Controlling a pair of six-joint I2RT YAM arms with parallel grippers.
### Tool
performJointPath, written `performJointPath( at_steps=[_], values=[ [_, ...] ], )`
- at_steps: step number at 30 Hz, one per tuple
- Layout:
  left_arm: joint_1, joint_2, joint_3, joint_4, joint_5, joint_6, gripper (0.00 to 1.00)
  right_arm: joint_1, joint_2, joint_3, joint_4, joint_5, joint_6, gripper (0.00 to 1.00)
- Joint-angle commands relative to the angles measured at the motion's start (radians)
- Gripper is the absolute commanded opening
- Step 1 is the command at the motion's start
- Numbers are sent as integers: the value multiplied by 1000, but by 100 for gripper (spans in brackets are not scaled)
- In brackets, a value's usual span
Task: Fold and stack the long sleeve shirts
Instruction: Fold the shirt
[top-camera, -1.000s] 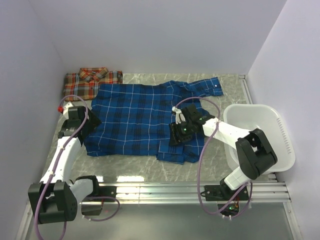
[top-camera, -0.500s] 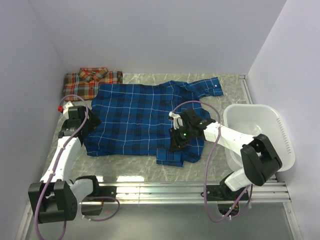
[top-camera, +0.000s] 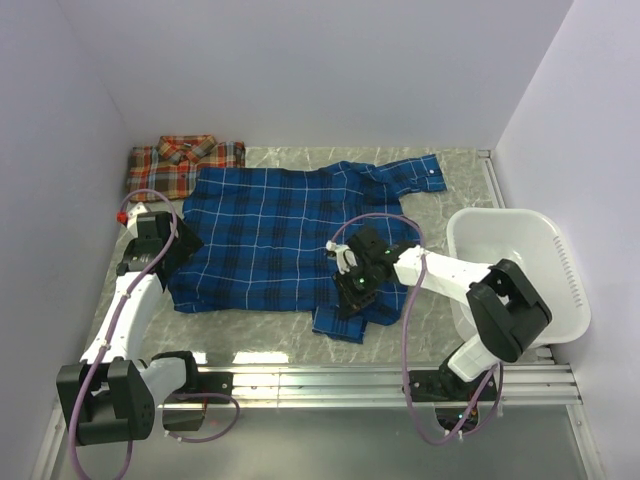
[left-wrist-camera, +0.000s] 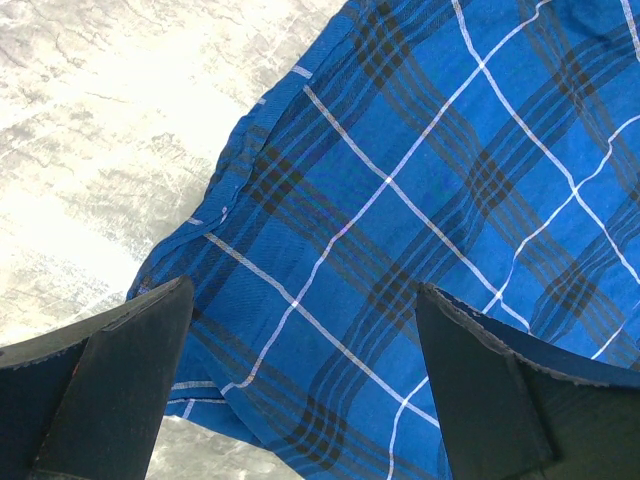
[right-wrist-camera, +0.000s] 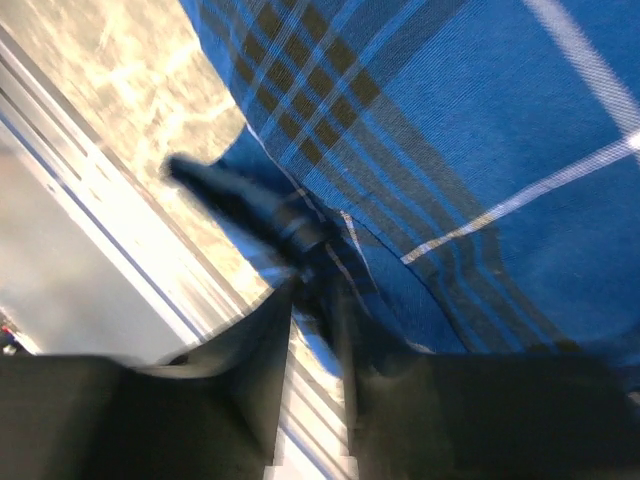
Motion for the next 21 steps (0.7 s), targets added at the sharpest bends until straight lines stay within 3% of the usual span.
performJointPath(
  at_steps=[1, 2, 9, 14, 21],
  values=[
    [4, -9, 16, 31, 2, 24, 99, 27, -11, 41, -21, 0, -25, 15],
    [4, -10, 16, 29, 2, 23, 99, 31, -21, 44, -26, -1, -28, 0],
    [4, -21, 13, 32, 5, 23, 99, 41, -193, 125, -99, -50, -36, 0],
    [4, -30, 11, 32, 2, 21, 99, 42, -334, 292, -182, -106, -31, 0],
    [5, -52, 10, 29, -10, 23, 99, 44, -414, 553, -288, -165, -56, 0]
  ],
)
